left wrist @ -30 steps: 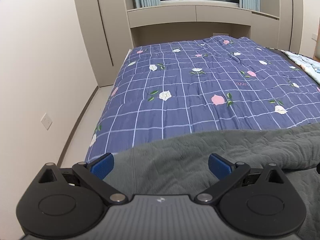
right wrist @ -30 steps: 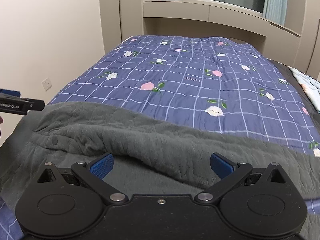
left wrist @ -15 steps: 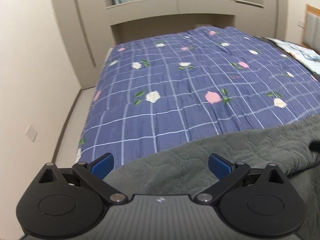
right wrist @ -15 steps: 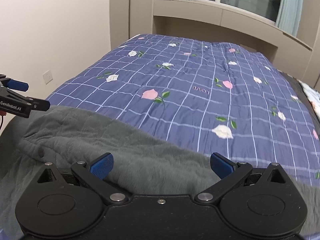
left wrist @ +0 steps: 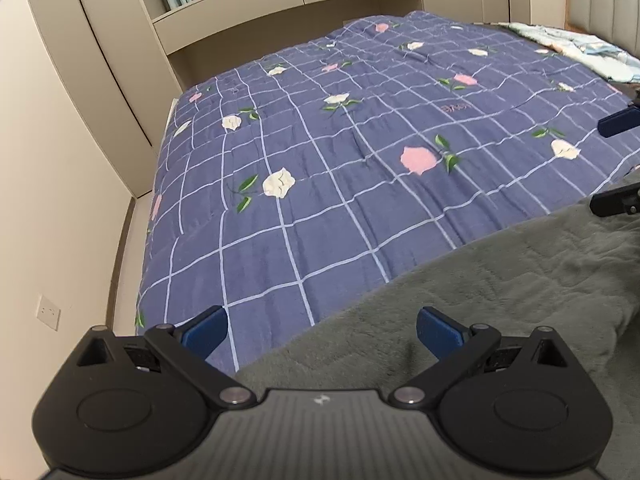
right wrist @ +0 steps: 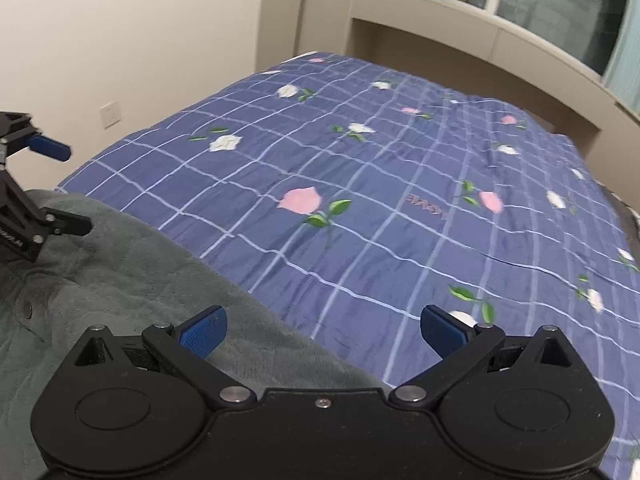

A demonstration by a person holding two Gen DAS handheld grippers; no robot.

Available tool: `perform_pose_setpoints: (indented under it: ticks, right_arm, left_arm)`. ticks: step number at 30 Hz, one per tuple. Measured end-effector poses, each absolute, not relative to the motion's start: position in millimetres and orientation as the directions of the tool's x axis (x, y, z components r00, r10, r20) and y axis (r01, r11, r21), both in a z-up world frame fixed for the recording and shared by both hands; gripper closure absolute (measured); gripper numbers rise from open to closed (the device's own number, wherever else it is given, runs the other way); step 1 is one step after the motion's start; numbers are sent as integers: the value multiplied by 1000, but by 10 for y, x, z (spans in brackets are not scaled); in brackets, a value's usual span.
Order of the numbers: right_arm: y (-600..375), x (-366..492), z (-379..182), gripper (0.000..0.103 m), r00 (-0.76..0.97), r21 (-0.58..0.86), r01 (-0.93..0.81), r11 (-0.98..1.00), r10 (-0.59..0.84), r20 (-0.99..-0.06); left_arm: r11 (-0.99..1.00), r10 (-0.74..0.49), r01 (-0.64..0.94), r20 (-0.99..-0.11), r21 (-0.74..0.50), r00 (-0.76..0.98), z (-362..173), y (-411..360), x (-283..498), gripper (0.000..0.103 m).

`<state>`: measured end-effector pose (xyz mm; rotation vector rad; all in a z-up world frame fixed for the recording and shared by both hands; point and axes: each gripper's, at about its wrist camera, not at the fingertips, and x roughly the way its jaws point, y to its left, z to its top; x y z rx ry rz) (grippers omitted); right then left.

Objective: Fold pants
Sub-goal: 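Move both tools forward over the grey pants toward the waistband, then close the left gripper on the pants edge while the right gripper grasps the other edge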

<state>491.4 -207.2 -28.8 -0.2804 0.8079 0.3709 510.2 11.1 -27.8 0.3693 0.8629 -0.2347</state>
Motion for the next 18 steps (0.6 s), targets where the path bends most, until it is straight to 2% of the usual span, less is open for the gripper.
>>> perform_pose_setpoints:
  ticks: [5, 9, 18]
  right_arm:
    - [-2097, 5069, -460, 0, 548, -51, -567, 822, 330, -768]
    - [-2115, 5196, -589, 0, 477, -47, -612, 790, 321, -818]
    - [-2167, 5256, -724, 0, 443, -76, -637, 768, 283, -851]
  left_arm:
    - [900, -49, 367, -783, 234, 620, -338, 87, 5170, 0]
    - [896, -41, 372, -787, 244, 615, -375, 87, 5209, 0]
    - [891, -37, 385, -806, 241, 591, -474, 95, 5298, 0]
